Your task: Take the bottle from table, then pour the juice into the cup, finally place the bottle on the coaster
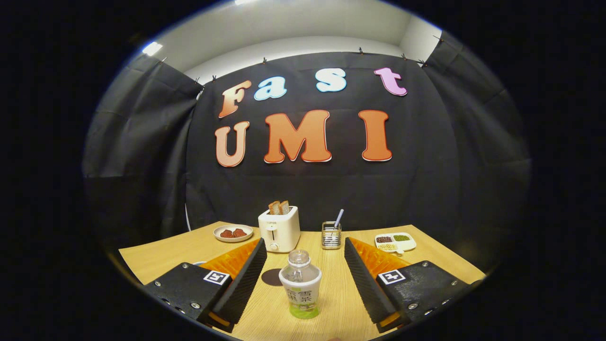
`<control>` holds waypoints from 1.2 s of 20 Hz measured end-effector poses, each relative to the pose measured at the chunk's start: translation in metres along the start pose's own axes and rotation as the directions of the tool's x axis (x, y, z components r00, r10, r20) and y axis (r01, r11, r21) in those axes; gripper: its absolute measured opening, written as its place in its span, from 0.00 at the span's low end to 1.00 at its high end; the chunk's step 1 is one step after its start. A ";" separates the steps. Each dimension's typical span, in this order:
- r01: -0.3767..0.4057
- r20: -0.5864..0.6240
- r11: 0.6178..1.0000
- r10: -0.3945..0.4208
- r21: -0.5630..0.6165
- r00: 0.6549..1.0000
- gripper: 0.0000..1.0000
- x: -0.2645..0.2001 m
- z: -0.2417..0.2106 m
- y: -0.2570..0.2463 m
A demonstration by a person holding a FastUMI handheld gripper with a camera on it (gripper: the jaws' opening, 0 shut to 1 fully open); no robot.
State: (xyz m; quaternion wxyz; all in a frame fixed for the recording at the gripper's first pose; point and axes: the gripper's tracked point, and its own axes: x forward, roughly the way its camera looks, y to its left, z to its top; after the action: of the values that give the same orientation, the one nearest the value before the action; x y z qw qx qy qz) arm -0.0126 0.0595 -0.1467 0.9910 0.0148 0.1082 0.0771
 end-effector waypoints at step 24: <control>0.096 -0.229 0.990 -0.118 -0.105 0.966 0.66 0.045 -0.126 0.011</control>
State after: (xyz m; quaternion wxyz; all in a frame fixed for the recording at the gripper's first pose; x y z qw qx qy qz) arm 0.0018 0.0786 -0.2785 0.9736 -0.0465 0.2214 0.0296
